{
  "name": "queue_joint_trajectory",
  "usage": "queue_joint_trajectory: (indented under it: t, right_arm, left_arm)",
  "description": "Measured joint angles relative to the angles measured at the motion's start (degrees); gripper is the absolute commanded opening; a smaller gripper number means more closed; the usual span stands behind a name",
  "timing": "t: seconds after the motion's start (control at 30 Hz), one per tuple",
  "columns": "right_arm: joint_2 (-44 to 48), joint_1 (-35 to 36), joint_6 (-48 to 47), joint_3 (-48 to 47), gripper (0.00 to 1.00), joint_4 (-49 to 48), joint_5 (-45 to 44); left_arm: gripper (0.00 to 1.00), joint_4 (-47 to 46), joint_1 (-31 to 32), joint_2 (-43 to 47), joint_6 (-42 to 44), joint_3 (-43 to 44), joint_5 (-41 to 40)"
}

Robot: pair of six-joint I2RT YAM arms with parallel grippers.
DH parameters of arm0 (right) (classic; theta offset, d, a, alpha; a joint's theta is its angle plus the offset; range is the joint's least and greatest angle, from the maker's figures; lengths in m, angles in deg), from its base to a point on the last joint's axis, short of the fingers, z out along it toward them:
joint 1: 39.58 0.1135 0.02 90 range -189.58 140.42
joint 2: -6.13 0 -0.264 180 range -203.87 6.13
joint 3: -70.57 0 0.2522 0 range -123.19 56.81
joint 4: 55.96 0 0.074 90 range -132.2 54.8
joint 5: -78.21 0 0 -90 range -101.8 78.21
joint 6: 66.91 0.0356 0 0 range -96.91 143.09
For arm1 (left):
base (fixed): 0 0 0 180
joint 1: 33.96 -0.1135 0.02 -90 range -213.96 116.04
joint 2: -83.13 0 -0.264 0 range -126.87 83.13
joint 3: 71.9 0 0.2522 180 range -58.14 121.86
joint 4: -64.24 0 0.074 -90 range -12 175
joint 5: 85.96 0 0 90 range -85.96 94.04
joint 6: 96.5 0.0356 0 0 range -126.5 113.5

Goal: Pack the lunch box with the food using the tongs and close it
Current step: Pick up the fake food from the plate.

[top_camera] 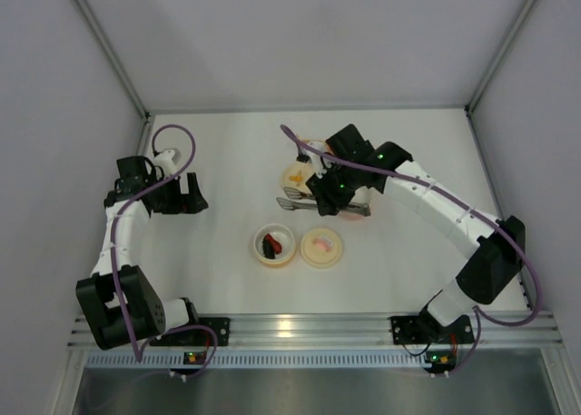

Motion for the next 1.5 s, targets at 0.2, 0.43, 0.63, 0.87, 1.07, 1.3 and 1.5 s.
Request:
queue_joint_trajectory:
  t: [0.2, 0.43, 0.63, 0.87, 1.07, 1.3, 1.5]
  right_arm:
    - [0.3, -10.8, 6.3, -0.3, 0.46, -3.1, -2.8]
    - [-1.6, -14.0, 14.0, -0.8, 0.46, -8.1, -11.4]
    - [-4.9, -14.5, 21.1, -1.4, 0.56, -10.8, -18.3]
    - [-6.6, -14.6, 28.0, -2.2, 0.62, -12.7, -22.8]
    - [-8.7, -14.7, 30.9, -4.2, 0.62, -13.8, -23.3]
    - [-11.7, -14.7, 32.4, -4.8, 0.61, -14.2, -23.6]
    - [-13.2, -14.7, 32.8, -4.9, 0.61, -14.2, -24.5]
  left_arm:
    - [0.98, 0.1, 0.0, 0.2, 0.0, 0.0, 0.1]
    - [0.98, 0.1, 0.0, 0.2, 0.0, 0.0, 0.2]
    - [0.98, 0.0, 0.0, 0.2, 0.0, 0.0, 0.2]
    - [0.98, 0.0, 0.0, 0.2, 0.0, -0.5, 0.1]
    - [0.98, -0.1, 0.0, 0.2, 0.0, -0.6, 0.0]
    - [0.98, -0.2, -0.1, 0.2, 0.0, -1.1, 0.0]
    - [0.98, -0.2, -0.1, 0.0, 0.0, -1.3, -0.1]
